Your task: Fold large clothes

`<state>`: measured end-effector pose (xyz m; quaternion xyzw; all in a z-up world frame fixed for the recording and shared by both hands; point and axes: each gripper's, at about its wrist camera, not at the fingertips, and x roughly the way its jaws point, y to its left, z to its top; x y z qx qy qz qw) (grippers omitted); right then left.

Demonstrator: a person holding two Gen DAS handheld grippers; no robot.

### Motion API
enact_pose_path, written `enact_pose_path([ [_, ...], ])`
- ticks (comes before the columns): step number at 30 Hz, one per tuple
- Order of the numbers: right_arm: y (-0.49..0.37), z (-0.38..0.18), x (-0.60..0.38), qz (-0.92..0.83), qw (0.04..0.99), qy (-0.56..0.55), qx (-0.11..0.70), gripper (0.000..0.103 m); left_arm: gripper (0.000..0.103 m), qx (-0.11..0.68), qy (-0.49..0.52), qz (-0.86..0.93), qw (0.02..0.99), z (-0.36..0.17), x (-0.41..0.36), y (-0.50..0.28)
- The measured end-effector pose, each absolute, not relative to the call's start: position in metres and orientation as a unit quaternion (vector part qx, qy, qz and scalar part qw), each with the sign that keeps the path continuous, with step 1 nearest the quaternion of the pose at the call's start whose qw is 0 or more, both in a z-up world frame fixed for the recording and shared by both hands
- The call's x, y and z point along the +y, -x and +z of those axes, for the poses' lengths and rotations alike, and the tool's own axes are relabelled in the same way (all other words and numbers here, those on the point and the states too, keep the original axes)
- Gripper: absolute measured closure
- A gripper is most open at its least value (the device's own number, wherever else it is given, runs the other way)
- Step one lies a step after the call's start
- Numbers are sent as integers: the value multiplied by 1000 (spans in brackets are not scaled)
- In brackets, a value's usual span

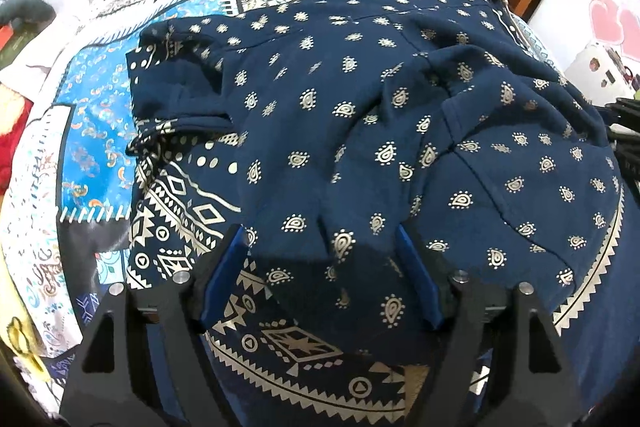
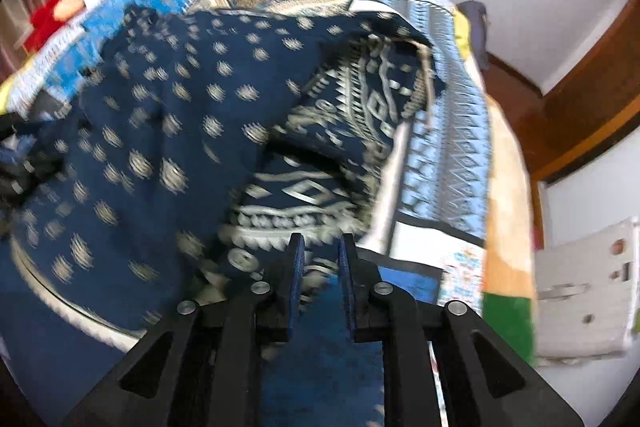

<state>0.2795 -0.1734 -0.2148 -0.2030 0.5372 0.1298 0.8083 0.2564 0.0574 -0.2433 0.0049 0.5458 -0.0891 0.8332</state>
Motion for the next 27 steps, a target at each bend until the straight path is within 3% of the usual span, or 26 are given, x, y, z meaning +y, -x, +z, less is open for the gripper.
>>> enact_pose_path([
  [2,-276,-212,-181,93,820,230,516,34,28,546,4,-90,833,-243,61,-255],
  [4,-279,-209,-191,87,825,223,512,25,28,546,19,-92,832,-240,67,-255],
  [9,-295,-202,-227,117,816,109,555,25,28,524,55,-70,847,-214,104,-256],
  [15,-316,-182,-240,144,833,21,533,25,25,503,54,0,862,-193,161,-287],
  [27,-429,-238,-228,146,793,-104,583,25,25,570,180,29,801,-284,226,-396],
])
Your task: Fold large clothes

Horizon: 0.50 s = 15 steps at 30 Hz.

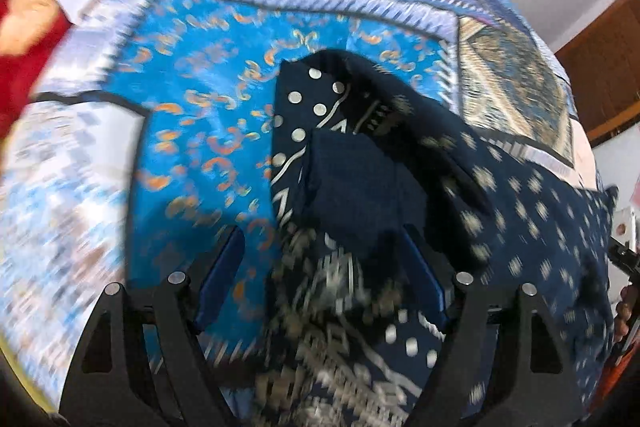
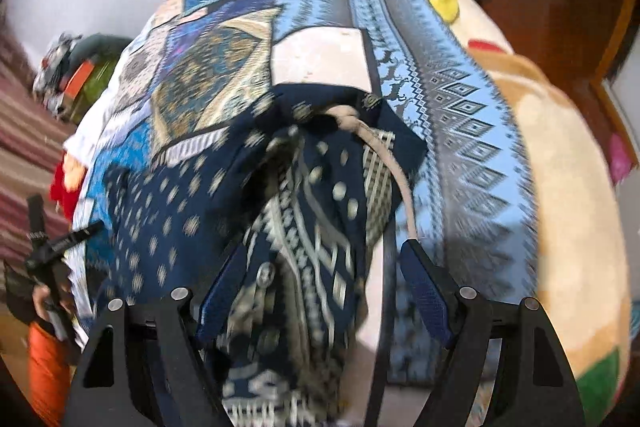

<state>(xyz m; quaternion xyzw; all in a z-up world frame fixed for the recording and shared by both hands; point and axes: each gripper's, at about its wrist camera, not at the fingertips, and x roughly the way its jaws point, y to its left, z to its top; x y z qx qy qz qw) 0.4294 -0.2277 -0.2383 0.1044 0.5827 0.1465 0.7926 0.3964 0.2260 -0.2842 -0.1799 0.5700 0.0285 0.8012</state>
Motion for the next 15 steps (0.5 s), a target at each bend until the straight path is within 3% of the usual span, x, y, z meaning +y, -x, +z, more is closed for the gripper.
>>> enact_pose_path([
  [4,-449,-244,-219,161,789,-128,579,26,25,566,200,17,799,-303,223,-419],
  [6,-456,-248,-210,167,789,-120,579,34,25,558,204,15,804,-305,216,-425],
  [7,-459,-249,-205,171,790,-111,578,42,25,557,198,16,807,-306,213,-428],
  [9,-463,-252,-194,178,791,-87,579,60,38,552,169,14,816,-305,200,-432],
  [11,-468,-254,-185,184,789,-72,581,83,70,552,153,6,820,-302,193,-434],
  [15,-482,-249,-164,182,803,-27,567,88,77,542,98,33,834,-280,186,-435],
])
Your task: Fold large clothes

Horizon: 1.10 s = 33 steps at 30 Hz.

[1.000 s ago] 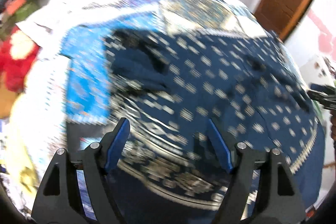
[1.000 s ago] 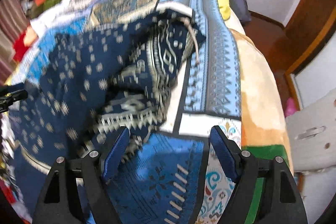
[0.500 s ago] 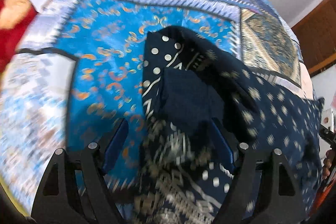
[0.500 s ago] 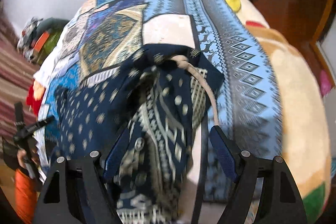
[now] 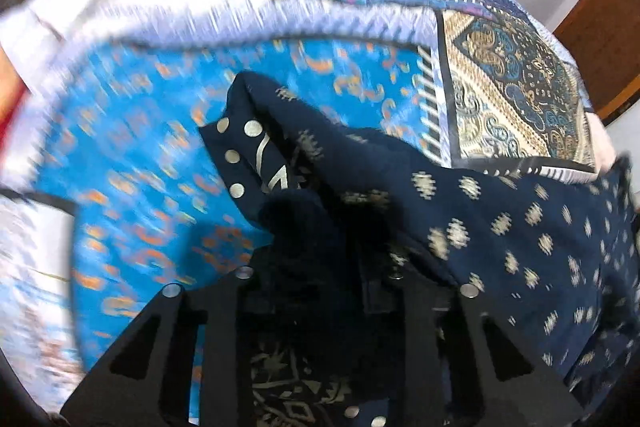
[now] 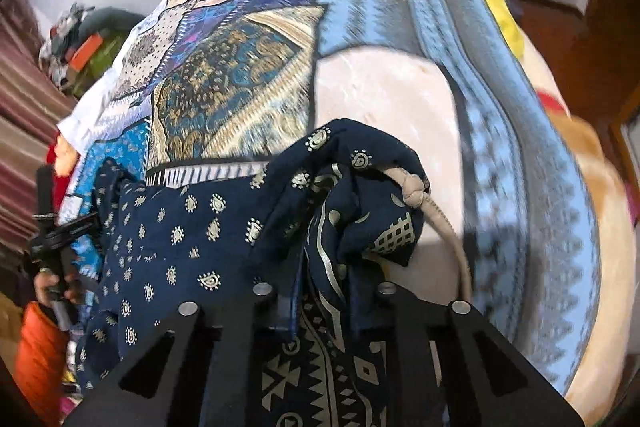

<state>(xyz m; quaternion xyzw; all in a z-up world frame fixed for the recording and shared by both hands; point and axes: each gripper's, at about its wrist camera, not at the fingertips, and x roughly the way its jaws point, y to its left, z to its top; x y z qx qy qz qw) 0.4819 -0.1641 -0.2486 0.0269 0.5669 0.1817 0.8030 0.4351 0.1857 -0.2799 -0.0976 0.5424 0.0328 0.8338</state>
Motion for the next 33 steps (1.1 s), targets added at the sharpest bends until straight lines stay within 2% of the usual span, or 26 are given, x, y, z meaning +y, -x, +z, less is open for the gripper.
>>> enact_pose_path([
  [9,-547,-214,-86,197,839,52,505,89,78,484,90,93,866,-215,240,-449],
  [13,-578,-221,-42,186,848,107,484,89,78,492,74,123,859,-225,258,-467],
  [16,-593,-238,-22,167,845,144,487,88,77,516,86,131,842,-252,268,-474],
  [18,-594,-243,-19,154,848,158,482,78,75,526,93,133,835,-267,270,-479],
  [19,-594,-243,-18,139,855,171,470,62,71,530,91,135,832,-276,269,-481],
  [20,-593,-243,-18,127,858,184,462,36,68,530,83,139,832,-280,268,-481],
  [22,-591,-245,-24,93,870,226,428,15,66,525,68,143,836,-282,264,-482],
  [27,-595,-240,-56,121,861,175,462,14,63,532,39,138,834,-278,256,-478],
  [33,-554,-209,-82,127,861,160,466,14,63,514,25,110,850,-242,239,-443],
])
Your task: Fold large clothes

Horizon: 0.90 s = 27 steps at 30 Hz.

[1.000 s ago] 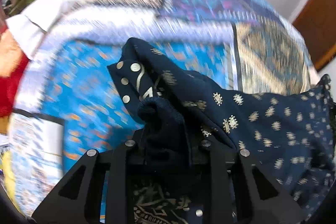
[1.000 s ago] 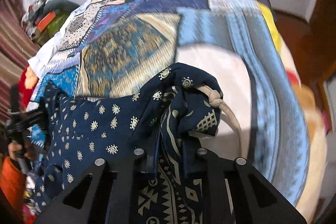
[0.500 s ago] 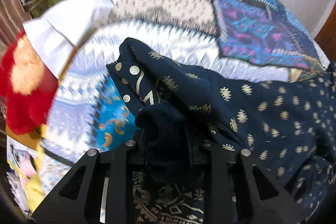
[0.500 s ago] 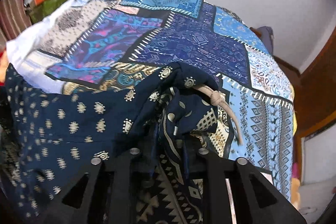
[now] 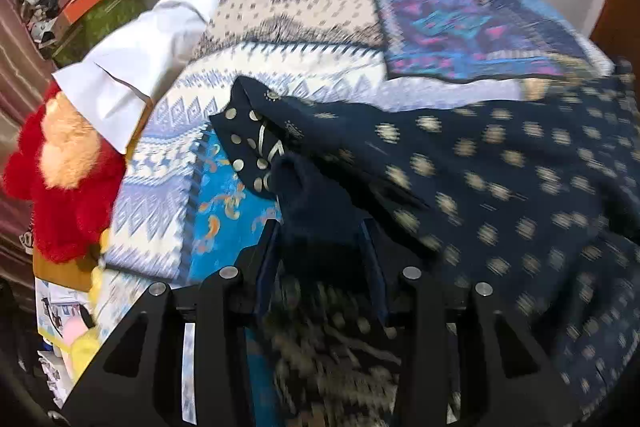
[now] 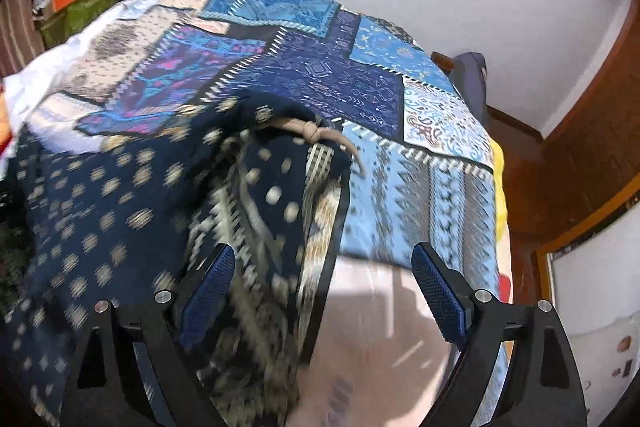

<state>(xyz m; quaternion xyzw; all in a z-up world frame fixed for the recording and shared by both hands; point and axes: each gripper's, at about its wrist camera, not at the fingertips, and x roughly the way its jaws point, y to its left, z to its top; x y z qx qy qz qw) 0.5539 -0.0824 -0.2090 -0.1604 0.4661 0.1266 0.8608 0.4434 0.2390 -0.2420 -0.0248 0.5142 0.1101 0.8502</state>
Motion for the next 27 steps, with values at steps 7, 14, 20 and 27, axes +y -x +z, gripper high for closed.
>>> enact_pose_path([
  [7,-467,-145,-97,170,867,145,446,11,46,457,25,85,885,-173,213,-367],
  [14,-372,-103,-100,202,871,147,423,6,25,434,24,66,898,-137,199,-291],
  [20,-305,-111,-110,238,851,114,453,6,17,462,40,64,884,-159,200,-236],
  [27,-264,-155,-127,250,813,61,522,6,17,534,98,77,836,-225,212,-195],
])
